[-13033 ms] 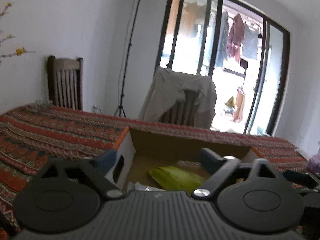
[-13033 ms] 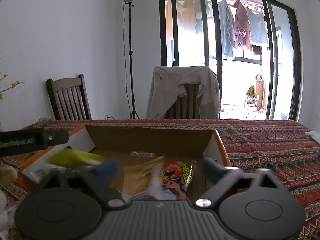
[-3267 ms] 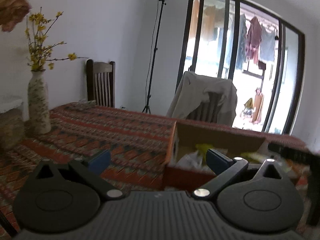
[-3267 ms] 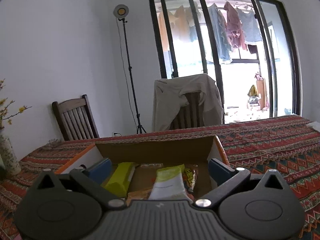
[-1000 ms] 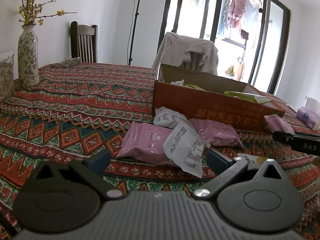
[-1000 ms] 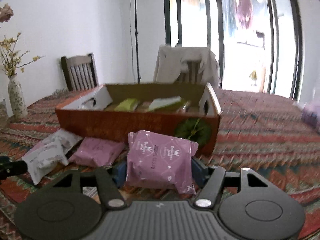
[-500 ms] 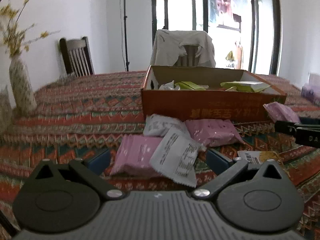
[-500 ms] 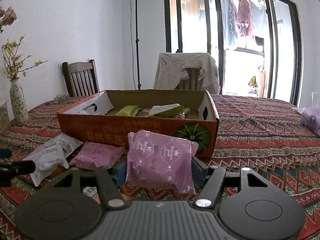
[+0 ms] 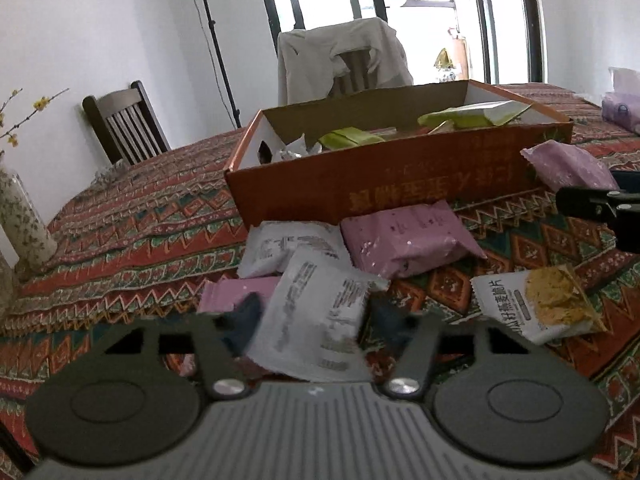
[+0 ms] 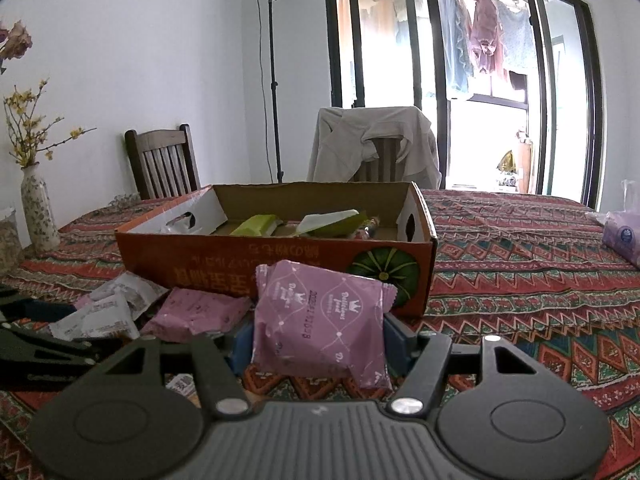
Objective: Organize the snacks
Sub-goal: 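Carry the pink cake and white wrapper into the box and open both grippers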
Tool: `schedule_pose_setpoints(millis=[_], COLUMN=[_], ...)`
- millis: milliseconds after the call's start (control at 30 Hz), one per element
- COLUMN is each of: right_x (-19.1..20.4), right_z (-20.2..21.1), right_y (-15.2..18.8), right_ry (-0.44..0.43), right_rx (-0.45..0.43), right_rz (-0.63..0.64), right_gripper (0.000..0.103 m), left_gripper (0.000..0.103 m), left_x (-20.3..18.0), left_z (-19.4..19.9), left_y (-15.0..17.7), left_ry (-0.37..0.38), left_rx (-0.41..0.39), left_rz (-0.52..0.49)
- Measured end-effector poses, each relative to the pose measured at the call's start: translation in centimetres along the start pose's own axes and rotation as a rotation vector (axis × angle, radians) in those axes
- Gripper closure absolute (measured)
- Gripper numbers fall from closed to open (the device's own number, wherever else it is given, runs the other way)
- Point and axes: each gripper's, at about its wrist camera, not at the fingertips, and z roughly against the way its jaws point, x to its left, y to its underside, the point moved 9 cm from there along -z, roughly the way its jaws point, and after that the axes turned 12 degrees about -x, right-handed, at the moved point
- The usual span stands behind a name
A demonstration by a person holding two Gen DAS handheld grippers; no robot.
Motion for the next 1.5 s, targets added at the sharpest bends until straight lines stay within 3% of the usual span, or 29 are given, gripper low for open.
schedule_pose_setpoints(millis=[33,133,433,767,1167,1500], right_x=[0.0,0.0,0.1,0.6,2.0,2.3], right_z=[0.0,0.0,0.1,0.7,0.5,-3.9], right_y=[0.0,0.0,-0.1,-0.7,-6.7,-10.6], right_ry=[0.0,0.0,0.004,0.003,-0.015,-0.006], right_rx=[0.0,-0.001,-0.007,-0.036,-0.167,-0.198], right_rz=[0.0,0.001,0.008,0.034,0.078,0.071], right_gripper=[0.039,0.039,0.039,0.039,0.039,0.039], left_gripper=[0.055,0.057,0.058,0.058,0.058,0.058], left_x=[0.0,0.3,0.6,1.3,1.7,3.4], left_z=[0.1,0.3,1.4,2.5,1.3,-0.9], left_y=[-0.1,-0.2,-0.6,-3.5,-8.5,-12.9], left_ry=[0.002,0.007,0.012,0.031,0.05,0.009], left_rx=[-0.004,-0.016,-0.05,-0.137,-0.224,-0.295], left_rz=[0.001,0.025,0.07,0.139,0.203,0.25])
